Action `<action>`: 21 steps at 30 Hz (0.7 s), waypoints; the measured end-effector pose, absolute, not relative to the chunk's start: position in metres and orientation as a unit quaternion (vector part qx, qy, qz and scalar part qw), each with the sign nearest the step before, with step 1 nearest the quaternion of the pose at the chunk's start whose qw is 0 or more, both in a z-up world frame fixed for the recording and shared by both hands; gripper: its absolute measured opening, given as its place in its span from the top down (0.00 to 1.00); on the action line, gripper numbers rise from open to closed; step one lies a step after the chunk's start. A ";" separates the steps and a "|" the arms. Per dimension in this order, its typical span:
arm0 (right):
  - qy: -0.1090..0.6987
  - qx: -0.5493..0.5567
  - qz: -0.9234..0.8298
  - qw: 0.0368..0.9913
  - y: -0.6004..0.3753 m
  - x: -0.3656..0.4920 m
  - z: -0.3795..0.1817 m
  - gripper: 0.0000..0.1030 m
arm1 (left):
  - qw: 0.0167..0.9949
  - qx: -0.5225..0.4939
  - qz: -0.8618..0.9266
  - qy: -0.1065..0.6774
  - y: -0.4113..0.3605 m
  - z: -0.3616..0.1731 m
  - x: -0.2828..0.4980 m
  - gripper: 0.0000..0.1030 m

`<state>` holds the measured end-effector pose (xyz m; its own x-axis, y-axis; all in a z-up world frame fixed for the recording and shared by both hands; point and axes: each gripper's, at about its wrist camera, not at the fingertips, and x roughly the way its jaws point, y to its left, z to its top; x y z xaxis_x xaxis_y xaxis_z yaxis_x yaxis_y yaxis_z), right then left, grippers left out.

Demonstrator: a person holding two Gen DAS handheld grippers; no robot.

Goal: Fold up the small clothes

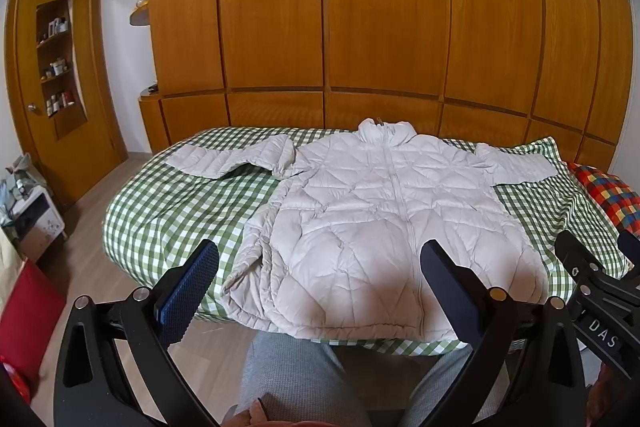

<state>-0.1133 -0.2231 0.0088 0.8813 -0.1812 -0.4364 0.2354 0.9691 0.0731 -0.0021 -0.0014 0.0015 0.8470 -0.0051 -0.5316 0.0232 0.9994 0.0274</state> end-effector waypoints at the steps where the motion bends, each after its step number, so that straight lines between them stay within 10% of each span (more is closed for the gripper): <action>1: 0.219 0.063 -0.108 0.968 -0.223 -0.105 0.006 0.02 | 0.961 0.017 -0.007 0.277 -0.002 0.002 -0.002 0.03; 21: 0.223 0.063 -0.105 0.967 -0.224 -0.103 0.001 0.02 | 0.961 0.014 -0.002 0.277 0.002 0.004 0.000 0.03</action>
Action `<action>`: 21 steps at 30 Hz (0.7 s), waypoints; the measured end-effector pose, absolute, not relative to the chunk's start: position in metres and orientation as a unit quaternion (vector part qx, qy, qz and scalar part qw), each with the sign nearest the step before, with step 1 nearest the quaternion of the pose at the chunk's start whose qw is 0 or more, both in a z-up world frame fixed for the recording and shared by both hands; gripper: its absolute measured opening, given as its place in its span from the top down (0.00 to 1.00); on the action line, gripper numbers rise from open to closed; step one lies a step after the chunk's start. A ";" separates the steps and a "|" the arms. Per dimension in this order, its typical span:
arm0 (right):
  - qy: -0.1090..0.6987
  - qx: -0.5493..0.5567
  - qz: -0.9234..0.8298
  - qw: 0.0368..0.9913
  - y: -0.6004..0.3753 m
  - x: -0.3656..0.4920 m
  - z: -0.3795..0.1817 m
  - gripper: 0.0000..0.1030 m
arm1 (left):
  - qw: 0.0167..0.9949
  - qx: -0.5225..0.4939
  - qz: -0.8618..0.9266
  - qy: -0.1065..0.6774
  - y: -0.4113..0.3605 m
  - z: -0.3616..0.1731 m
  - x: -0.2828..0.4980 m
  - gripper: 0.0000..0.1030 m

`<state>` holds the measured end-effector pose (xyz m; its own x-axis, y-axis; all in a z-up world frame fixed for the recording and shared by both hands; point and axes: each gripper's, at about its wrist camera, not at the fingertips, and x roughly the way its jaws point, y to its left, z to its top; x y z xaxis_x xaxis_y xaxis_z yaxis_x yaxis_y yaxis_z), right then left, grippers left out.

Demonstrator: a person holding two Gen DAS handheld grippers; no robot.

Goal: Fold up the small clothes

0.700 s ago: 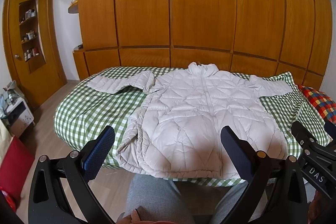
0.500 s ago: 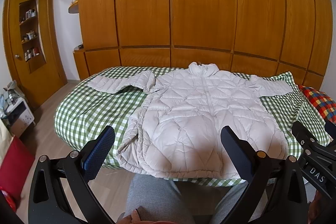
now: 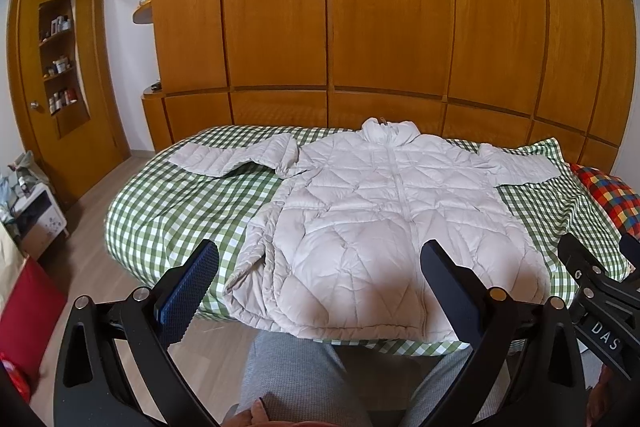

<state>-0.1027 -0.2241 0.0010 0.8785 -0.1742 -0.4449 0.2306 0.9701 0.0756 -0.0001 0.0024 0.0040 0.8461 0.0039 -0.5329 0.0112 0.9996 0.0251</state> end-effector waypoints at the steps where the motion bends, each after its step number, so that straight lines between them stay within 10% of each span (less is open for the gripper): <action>1: 0.224 0.062 -0.104 0.967 -0.224 -0.103 0.001 0.02 | 0.961 0.013 -0.002 0.278 0.003 0.004 0.000 0.03; 21: 0.226 0.061 -0.105 0.967 -0.224 -0.102 0.001 0.02 | 0.961 0.014 0.004 0.275 0.004 0.000 -0.001 0.03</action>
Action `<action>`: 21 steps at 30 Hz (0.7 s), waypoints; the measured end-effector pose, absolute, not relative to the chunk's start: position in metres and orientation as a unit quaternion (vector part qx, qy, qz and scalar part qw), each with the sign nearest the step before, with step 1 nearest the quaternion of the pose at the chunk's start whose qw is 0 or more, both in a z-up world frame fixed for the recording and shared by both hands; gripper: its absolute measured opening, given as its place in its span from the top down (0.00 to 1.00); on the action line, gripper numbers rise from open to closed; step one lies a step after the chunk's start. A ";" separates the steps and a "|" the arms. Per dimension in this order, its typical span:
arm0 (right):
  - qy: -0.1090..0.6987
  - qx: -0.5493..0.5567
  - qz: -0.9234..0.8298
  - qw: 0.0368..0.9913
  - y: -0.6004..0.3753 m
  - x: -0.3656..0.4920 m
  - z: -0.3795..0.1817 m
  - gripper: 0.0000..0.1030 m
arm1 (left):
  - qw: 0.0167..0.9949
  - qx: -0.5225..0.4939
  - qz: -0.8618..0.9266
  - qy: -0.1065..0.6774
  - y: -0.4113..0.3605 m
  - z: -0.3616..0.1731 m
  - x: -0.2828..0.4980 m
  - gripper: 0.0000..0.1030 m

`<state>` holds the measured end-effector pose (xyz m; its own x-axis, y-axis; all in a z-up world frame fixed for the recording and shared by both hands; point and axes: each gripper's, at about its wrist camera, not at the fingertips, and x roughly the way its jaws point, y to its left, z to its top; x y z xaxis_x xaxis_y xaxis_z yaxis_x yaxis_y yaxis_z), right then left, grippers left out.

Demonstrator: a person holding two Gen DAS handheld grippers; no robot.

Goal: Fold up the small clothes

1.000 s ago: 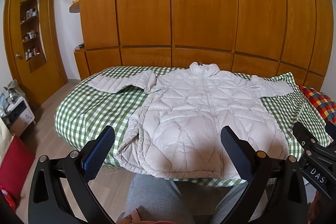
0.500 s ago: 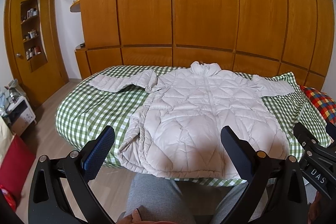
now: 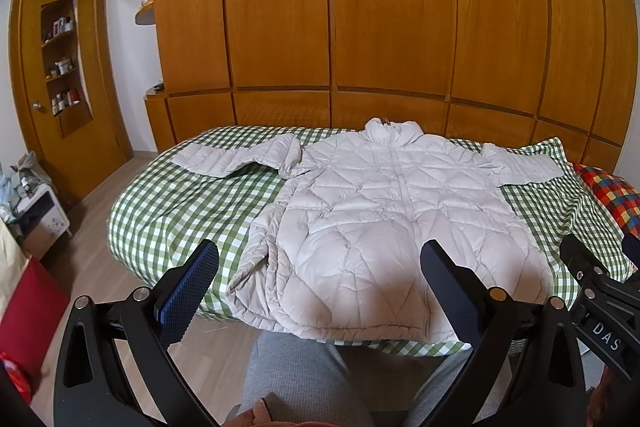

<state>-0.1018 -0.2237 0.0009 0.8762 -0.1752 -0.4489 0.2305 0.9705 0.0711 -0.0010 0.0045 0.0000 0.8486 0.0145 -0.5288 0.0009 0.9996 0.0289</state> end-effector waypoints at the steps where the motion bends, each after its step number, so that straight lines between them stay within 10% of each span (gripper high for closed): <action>1: 0.225 0.062 -0.106 0.967 -0.224 -0.102 0.001 0.02 | 0.961 0.014 0.003 0.275 0.005 0.000 -0.001 0.03; 21: 0.225 0.062 -0.109 0.966 -0.226 -0.102 0.001 0.02 | 0.961 0.015 0.007 0.277 0.006 -0.003 0.000 0.03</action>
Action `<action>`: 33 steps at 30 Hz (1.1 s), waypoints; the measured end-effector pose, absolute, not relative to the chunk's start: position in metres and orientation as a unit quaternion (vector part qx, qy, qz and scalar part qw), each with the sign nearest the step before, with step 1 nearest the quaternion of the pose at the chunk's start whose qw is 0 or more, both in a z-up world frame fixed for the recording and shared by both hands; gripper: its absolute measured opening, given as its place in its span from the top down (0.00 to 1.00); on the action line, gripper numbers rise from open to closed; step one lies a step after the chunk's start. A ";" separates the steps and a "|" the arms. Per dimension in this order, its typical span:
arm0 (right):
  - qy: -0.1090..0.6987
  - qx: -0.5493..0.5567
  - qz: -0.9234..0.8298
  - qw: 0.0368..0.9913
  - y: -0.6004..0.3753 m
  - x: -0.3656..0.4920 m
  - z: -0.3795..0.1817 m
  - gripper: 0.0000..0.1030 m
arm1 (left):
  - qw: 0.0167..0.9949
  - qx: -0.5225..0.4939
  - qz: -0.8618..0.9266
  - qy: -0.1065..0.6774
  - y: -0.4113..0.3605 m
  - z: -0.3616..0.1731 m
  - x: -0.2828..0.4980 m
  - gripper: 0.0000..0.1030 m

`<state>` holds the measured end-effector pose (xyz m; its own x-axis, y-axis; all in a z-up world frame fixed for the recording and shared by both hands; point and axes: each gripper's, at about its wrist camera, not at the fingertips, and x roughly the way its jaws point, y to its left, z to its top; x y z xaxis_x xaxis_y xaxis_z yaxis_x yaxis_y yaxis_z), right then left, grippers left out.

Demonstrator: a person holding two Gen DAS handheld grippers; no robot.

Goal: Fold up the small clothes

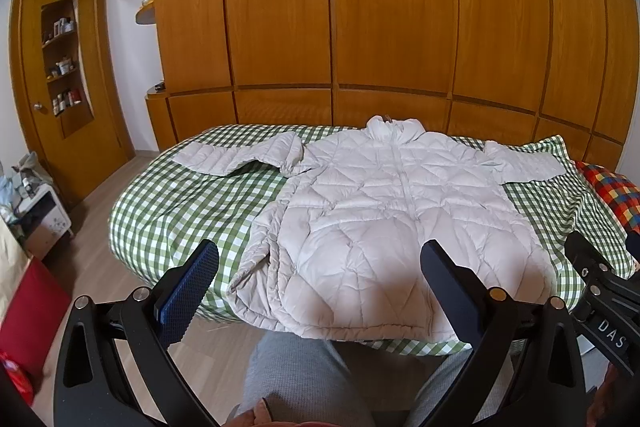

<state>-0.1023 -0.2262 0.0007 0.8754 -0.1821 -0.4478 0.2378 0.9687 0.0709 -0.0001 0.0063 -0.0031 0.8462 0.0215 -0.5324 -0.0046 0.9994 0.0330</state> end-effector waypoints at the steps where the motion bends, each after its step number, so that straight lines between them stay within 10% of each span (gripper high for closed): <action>1: 0.224 0.063 -0.109 0.966 -0.227 -0.102 0.001 0.02 | 0.961 0.015 0.007 0.277 0.007 -0.004 0.000 0.03; 20: 0.271 0.148 -0.026 0.951 -0.322 -0.041 -0.068 0.02 | 0.915 -0.205 -0.079 0.338 0.065 -0.065 0.059 0.03; 29: 0.308 0.237 -0.017 0.921 -0.395 0.011 -0.118 0.03 | 0.935 -0.077 -0.053 0.342 0.052 -0.101 0.103 0.03; 33: 0.317 0.270 -0.027 0.909 -0.440 0.051 -0.126 0.20 | 0.937 -0.063 -0.056 0.339 0.048 -0.107 0.134 0.03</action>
<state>0.0510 -0.4405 -0.1259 0.7972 0.1221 -0.5913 0.2208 0.8526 0.4737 0.1340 0.0475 -0.1071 0.7640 -0.1474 -0.6281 0.0618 0.9858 -0.1562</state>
